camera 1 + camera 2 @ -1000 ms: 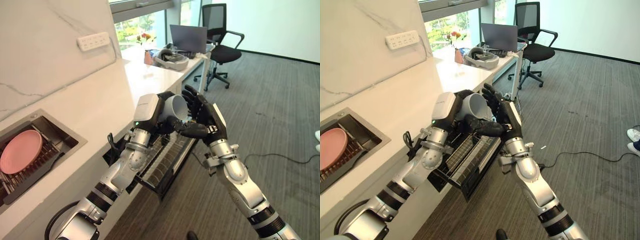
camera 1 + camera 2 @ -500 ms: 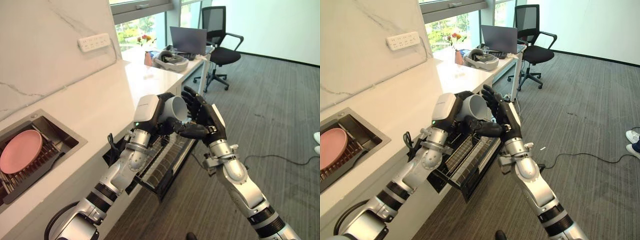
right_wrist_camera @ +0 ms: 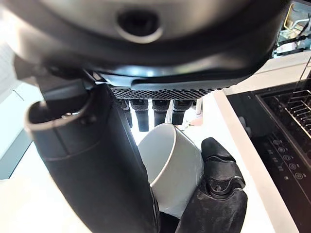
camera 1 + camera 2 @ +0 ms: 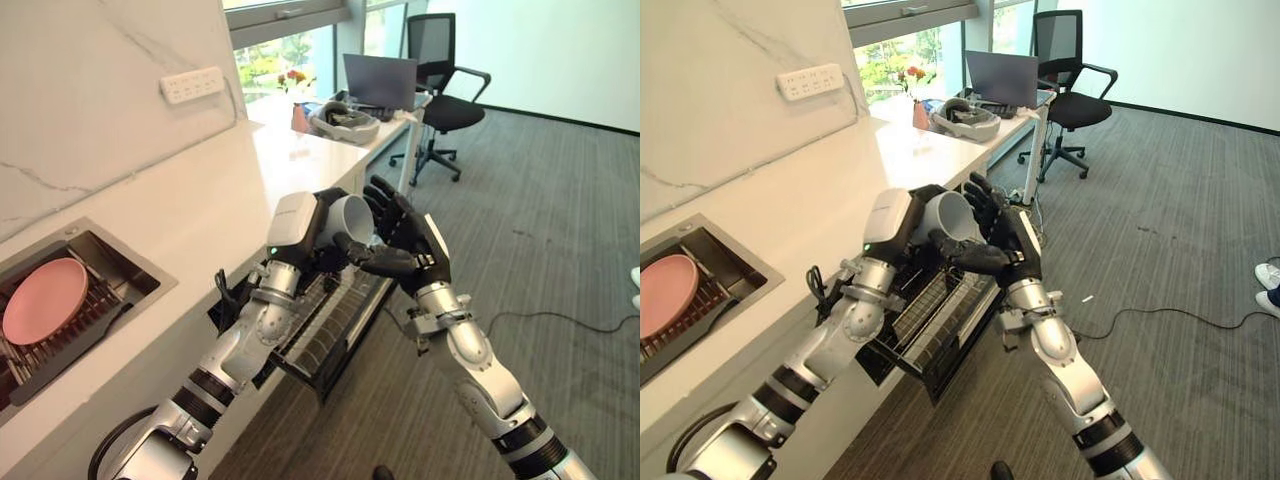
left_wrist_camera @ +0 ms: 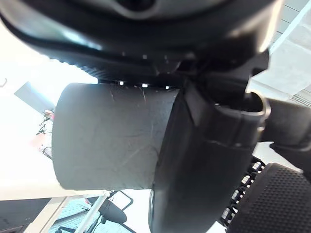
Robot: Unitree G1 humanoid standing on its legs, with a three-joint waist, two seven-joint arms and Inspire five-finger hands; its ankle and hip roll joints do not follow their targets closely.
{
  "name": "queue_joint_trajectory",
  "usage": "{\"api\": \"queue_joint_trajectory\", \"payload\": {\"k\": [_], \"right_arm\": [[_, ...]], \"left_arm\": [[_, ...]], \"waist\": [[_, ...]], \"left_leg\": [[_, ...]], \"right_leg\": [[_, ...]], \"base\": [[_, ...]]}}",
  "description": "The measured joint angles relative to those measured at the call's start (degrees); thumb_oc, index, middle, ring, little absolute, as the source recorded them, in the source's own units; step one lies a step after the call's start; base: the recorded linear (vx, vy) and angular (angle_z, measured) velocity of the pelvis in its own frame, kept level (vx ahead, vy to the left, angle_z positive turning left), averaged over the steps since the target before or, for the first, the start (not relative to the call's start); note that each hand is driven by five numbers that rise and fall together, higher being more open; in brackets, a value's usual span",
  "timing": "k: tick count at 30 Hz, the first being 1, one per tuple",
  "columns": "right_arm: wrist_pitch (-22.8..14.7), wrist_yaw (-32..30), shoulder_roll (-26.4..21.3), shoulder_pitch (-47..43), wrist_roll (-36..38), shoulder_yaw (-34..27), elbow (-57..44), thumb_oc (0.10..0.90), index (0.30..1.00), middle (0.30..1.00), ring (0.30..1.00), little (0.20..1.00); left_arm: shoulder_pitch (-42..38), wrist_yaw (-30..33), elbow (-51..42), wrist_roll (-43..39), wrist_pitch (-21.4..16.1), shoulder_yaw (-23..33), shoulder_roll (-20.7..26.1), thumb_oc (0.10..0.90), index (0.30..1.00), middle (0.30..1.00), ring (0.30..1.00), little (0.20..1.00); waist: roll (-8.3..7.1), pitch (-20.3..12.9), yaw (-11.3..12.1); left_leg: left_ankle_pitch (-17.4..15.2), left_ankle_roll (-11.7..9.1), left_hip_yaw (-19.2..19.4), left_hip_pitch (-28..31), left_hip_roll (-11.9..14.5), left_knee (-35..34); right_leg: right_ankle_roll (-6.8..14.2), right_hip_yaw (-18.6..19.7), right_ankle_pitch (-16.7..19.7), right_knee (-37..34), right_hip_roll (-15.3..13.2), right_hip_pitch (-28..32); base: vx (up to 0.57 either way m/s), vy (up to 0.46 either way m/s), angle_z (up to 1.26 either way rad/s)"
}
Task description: Place the dishes in the dishwasher.
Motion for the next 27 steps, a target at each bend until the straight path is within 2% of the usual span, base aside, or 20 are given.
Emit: {"api": "queue_joint_trajectory", "payload": {"k": [6, 17, 27], "right_arm": [[0.0, 0.07, 0.27, 0.23, 1.9, 0.09, 0.0, 0.8, 0.9, 0.9, 0.9, 0.9], [0.03, 0.67, -0.15, 0.24, 5.7, 0.75, 0.05, 0.8, 0.9, 0.9, 0.9, 0.9], [1.28, 3.58, -3.3, 0.28, 6.82, 1.03, 0.25, 0.8, 0.9, 0.9, 0.9, 0.9]], "left_arm": [[0.27, 0.02, -0.01, 0.01, 0.05, 0.01, 0.13, 0.4, 0.3, 0.3, 0.3, 0.3], [0.42, 0.23, -0.03, 2.0, 0.74, 0.01, 0.51, 0.4, 0.3, 0.3, 0.3, 0.3], [0.42, 0.27, -0.67, 3.34, 0.73, 0.05, 3.57, 0.4, 0.3, 0.3, 0.3, 0.3]], "waist": [[-0.33, 0.02, 1.14], [-0.7, 0.05, 1.27], [-0.73, 0.04, 1.34]], "left_leg": [[0.05, 0.01, -0.45, -0.24, -0.06, 0.0], [0.04, 0.01, -0.55, -0.38, -0.05, 0.0], [0.06, 0.01, -1.72, -0.77, -0.08, 0.19]], "right_leg": [[0.05, -0.48, -0.16, -0.01, -0.13, 0.07], [0.08, -0.62, -0.23, -0.05, -0.14, 0.01], [0.07, -1.83, -0.46, 0.03, -0.3, 0.23]], "base": [[0.0, 0.0, 0.03], [0.0, 0.0, 0.0], [0.0, -0.004, 0.06]]}}
